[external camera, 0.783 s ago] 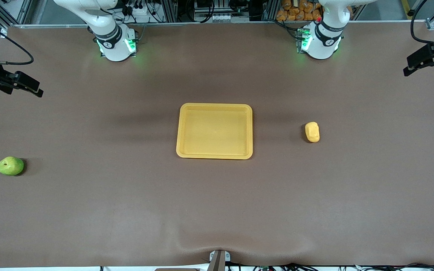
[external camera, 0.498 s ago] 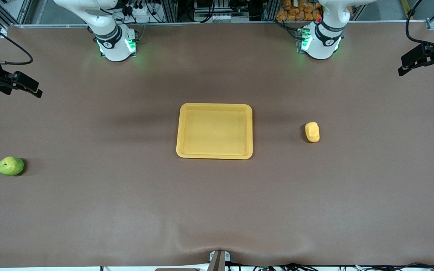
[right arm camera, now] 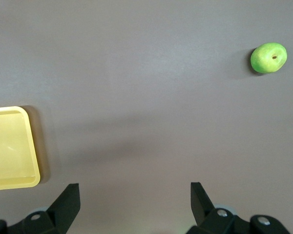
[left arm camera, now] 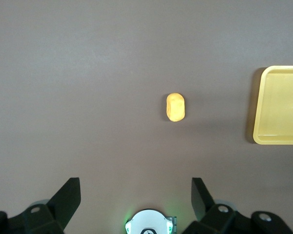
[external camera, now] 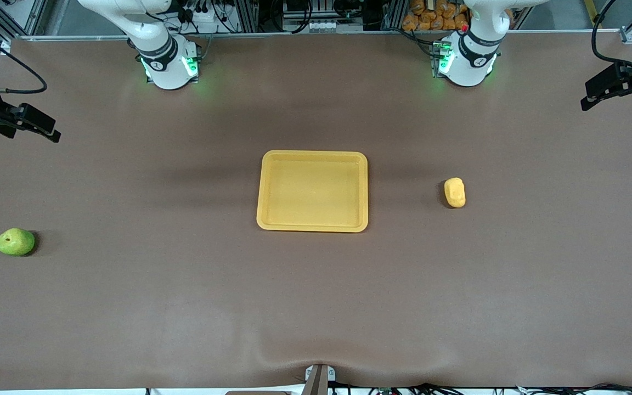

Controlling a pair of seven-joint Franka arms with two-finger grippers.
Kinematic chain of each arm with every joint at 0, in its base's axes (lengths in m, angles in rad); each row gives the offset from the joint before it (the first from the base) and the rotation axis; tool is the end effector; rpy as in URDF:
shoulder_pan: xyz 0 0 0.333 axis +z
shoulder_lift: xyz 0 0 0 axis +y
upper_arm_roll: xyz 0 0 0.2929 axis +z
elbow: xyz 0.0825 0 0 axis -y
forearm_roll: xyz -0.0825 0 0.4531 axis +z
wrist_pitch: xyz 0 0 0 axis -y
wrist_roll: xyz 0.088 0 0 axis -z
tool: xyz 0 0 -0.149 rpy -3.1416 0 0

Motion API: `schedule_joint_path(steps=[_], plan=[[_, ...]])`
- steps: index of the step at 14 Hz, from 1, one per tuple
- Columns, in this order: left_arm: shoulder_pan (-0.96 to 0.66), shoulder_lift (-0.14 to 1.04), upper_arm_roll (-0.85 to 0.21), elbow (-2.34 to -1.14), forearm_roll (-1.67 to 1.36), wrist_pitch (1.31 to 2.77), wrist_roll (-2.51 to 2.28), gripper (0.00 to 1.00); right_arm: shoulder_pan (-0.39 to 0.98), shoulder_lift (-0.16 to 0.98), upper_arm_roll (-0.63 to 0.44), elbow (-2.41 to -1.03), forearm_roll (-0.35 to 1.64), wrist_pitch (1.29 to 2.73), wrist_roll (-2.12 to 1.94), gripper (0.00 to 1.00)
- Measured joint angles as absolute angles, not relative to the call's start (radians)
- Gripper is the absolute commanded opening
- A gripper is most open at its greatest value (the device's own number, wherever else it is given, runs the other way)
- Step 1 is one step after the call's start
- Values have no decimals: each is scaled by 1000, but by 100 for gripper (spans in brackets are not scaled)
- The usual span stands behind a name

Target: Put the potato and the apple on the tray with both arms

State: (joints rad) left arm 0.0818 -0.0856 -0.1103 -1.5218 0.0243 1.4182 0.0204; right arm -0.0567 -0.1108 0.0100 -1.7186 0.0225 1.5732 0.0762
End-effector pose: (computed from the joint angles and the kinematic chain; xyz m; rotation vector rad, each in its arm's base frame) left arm 0.5803 -0.0151 0.6236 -3.1072 0.0698 0.0286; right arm 0.5878 -0.0239 0.5470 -3.1143 0.1924 0.0545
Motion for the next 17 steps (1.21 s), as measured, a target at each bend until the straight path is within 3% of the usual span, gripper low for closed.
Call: schedule_joint_path(steps=[17], plan=[[80,-86,-152,-1568,24,1391,-58,100,-57,-106,10,-1719,15,1574,65,100]])
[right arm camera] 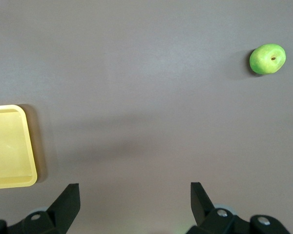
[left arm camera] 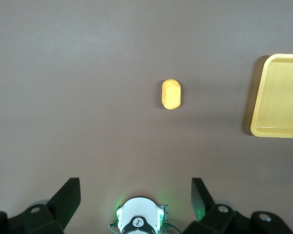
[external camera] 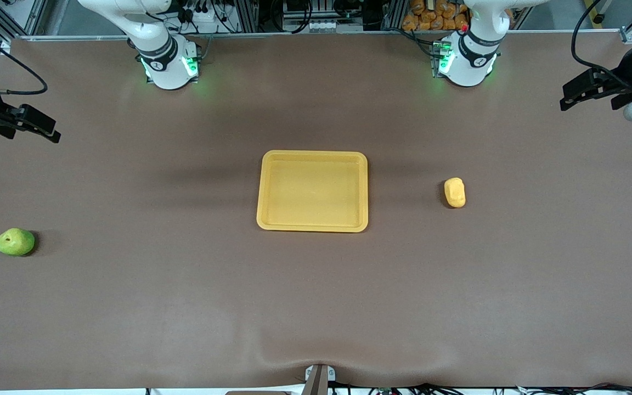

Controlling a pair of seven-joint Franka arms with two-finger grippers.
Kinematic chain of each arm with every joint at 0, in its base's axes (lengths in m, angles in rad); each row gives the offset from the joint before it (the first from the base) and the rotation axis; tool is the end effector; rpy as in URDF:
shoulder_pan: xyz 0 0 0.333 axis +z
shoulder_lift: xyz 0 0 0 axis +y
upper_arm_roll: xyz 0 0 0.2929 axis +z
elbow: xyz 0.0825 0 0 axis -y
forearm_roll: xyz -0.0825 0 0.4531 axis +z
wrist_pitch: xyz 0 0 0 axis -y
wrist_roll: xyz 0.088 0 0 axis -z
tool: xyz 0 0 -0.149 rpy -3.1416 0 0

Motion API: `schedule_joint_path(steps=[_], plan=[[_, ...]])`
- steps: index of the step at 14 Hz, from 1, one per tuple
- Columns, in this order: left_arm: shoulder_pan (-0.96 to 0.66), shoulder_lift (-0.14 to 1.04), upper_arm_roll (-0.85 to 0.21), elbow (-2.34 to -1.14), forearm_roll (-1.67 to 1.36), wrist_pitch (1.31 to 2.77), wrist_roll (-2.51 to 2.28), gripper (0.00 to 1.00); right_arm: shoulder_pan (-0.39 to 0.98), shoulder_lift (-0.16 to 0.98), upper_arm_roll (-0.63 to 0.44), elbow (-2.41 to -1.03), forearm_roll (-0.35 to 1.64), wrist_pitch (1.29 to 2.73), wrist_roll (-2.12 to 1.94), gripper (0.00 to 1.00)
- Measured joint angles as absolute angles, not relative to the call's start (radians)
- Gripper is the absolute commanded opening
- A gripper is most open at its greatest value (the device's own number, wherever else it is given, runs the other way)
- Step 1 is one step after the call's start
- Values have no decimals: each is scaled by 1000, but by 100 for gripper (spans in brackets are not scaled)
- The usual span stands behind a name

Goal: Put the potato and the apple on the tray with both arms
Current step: 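Move the left gripper toward the yellow potato while the right gripper approaches the apple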

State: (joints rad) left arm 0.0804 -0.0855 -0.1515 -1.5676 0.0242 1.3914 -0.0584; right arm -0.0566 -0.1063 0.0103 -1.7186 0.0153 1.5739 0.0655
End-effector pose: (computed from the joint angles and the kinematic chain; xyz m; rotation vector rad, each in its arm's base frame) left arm 0.5742 -0.0401 0.5973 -3.0958 0.0129 0.1380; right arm 0.5888 -0.0248 0.5444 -3.1223 0.1754 0.0603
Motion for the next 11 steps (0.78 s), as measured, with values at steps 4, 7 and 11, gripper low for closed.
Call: schedule_joint_path(steps=[4,7,11], plan=[[80,-86,-164,-1601,24,1409,-58,100,-57,-101,9,-1718,15,1579,64,100],[80,-85,-174,-1639,24,1451,-58,100,-57,-92,7,-1718,14,1594,64,100],[80,-85,-191,-1697,24,1511,-58,100,-57,-81,3,-1718,13,1612,64,100]])
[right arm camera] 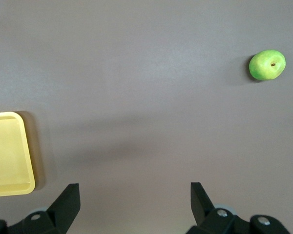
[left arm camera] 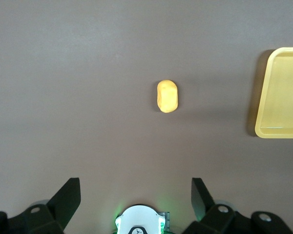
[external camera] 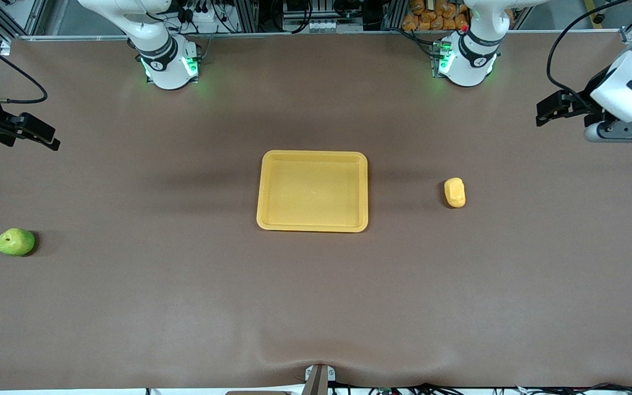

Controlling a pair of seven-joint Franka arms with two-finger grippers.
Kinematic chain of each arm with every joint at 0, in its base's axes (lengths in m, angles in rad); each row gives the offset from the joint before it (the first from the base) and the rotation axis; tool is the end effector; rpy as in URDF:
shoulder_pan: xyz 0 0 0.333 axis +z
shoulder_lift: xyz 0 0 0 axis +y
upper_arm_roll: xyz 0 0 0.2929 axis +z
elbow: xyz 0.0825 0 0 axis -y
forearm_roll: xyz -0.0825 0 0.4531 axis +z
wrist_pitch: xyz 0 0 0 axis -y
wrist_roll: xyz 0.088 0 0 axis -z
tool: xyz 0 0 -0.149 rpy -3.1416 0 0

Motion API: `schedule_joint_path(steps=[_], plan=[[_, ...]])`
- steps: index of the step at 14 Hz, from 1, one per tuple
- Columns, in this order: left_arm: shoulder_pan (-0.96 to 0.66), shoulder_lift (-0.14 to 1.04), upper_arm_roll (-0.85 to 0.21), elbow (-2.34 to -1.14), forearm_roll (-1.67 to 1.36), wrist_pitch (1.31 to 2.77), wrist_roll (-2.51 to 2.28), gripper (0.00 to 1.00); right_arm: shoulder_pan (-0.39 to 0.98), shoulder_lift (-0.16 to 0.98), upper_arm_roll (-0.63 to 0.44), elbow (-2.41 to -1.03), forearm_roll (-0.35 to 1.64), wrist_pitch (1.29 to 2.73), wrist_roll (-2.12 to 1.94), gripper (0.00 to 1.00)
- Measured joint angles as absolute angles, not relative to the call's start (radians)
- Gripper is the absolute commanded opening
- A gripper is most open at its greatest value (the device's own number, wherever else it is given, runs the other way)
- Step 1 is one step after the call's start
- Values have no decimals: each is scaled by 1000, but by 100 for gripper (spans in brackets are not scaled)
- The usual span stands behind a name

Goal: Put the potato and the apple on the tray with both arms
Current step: 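Move the left gripper toward the yellow potato while the right gripper approaches the apple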

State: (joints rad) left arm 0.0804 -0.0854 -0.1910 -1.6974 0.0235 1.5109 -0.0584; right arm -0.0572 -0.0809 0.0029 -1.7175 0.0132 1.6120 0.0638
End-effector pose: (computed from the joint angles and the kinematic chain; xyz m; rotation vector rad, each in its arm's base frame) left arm 0.5827 -0.0640 0.5377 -3.0887 0.0780 0.1530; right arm 0.5996 -0.0306 0.5330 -3.1230 0.1858 0.0386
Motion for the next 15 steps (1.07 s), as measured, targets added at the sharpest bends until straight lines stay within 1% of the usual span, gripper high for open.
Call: schedule_joint_path(steps=[4,9,13,15], plan=[[80,-85,-194,-1745,23,1560,-58,100,-61,-63,-3,-1706,12,1615,64,100],[80,-85,-204,-1836,23,1678,-59,100,-72,-26,-13,-1691,11,1655,64,100],[80,-85,-217,-1900,23,1745,-79,100,-78,21,-13,-1652,11,1674,64,100],[80,-85,-218,-1950,23,1805,-80,100,-79,43,-13,-1638,11,1678,64,100]])
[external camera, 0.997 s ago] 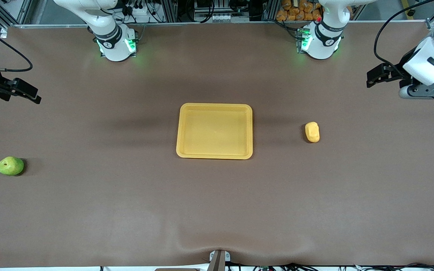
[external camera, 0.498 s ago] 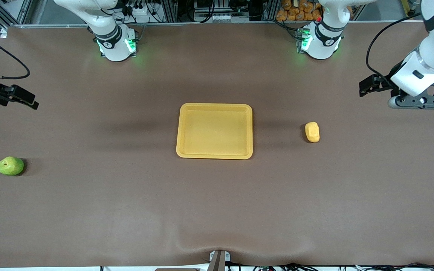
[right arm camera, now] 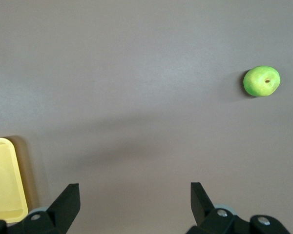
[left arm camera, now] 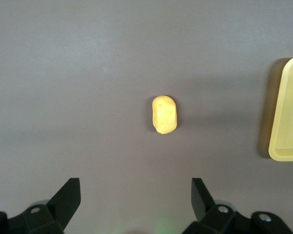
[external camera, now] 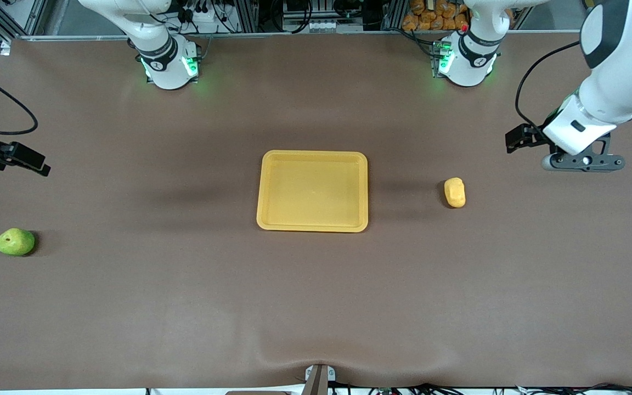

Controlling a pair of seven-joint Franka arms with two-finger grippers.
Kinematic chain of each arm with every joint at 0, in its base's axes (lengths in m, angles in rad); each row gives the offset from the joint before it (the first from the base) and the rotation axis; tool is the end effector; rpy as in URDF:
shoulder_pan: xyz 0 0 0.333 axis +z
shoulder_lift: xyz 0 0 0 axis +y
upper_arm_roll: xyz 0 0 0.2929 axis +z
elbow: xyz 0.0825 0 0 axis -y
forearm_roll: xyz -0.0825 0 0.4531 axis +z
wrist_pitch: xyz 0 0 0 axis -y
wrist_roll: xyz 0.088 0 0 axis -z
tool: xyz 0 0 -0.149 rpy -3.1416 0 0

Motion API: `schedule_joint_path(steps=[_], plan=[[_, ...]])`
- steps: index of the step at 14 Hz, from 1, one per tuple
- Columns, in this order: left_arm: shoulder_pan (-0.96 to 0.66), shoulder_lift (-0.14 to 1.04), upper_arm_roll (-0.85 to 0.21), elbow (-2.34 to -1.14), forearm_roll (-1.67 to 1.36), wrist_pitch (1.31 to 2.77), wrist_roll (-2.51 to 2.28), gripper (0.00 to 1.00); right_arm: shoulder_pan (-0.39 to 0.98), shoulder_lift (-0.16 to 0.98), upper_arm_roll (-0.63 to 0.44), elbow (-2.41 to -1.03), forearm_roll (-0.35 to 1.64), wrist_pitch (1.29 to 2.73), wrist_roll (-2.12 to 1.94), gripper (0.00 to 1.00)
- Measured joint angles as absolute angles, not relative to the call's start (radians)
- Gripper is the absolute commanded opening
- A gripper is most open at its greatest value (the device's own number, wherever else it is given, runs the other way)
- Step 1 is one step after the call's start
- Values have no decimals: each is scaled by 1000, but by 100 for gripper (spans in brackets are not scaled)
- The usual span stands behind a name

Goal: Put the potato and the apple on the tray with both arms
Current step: 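Move the left gripper toward the yellow potato while the right gripper approaches the apple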

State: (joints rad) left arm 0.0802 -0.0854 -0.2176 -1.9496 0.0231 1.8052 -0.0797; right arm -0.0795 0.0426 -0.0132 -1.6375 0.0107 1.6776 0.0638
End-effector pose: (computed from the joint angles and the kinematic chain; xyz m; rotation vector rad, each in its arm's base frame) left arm 0.5887 -0.0797 0.4248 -3.0918 0.0965 0.0871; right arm 0.6393 -0.0578 0.5055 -3.1218 0.2466 0.0037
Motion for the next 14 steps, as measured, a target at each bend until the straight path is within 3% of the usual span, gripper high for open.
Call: schedule_joint_path(steps=[8,14], plan=[[80,-83,-298,-2108,22,1997,-179,100,-99,194,-14,-1564,-1,1786,63,100],[88,-49,-302,-2225,22,2188,-183,100,-114,280,-15,-1559,-48,1832,51,100]])
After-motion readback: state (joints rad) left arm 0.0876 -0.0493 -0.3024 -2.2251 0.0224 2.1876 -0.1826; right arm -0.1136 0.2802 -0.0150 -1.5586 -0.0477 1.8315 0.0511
